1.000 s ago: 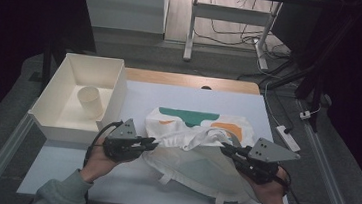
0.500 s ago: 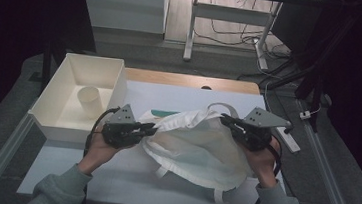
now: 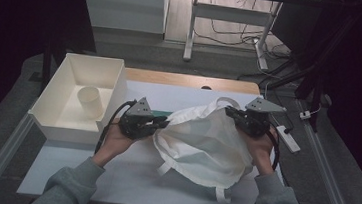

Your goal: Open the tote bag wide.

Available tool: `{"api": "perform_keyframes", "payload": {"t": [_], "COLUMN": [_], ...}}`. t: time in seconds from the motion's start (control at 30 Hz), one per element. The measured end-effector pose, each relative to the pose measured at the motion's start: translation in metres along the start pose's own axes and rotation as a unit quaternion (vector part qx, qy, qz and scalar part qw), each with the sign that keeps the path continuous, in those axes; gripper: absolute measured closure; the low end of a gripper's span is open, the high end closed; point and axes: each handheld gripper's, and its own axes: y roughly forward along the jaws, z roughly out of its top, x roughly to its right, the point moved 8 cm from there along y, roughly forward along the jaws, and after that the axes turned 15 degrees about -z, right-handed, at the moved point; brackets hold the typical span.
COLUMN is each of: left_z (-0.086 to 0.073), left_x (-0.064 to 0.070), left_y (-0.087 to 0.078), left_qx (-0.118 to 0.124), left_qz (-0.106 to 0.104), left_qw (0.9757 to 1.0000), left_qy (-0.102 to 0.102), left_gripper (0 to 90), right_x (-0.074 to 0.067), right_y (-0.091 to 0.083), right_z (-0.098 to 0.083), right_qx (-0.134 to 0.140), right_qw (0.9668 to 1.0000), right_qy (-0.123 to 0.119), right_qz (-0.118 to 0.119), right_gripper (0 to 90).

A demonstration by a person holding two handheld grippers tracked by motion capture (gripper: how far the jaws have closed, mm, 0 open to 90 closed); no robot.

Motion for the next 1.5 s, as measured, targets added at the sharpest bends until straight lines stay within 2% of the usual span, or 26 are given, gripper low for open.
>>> {"api": "perform_keyframes", "payload": {"t": [0.3, 0.5, 0.67, 0.97, 1.2, 1.5], "left_z": [0.007, 0.006, 0.004, 0.000, -0.007, -0.015], "left_x": [-0.010, -0.018, -0.025, -0.037, -0.043, -0.047], "left_y": [0.010, 0.021, 0.027, 0.039, 0.046, 0.054], "left_qx": [-0.004, -0.012, -0.015, -0.023, -0.035, -0.049], "left_qz": [-0.001, -0.004, -0.004, -0.001, -0.005, -0.008], "left_qw": [1.0000, 0.9998, 0.9997, 0.9991, 0.9983, 0.9975], "left_qy": [-0.005, -0.012, -0.020, -0.034, -0.045, -0.051], "left_gripper": [79.0, 79.0, 79.0, 79.4, 79.6, 80.3], "right_x": [0.011, 0.018, 0.022, 0.027, 0.028, 0.028], "right_y": [0.016, 0.033, 0.045, 0.067, 0.076, 0.088], "right_z": [-0.002, -0.012, -0.016, -0.026, -0.037, -0.055], "right_qx": [-0.007, -0.021, -0.026, -0.042, -0.061, -0.089], "right_qw": [0.9997, 0.9997, 0.9994, 0.9990, 0.9981, 0.9960], "right_qy": [-0.015, -0.005, -0.008, 0.002, -0.001, 0.009], "right_qz": [-0.020, -0.016, -0.021, -0.014, -0.012, -0.001], "right_gripper": [88.2, 88.3, 88.4, 88.4, 88.3, 88.2]}}
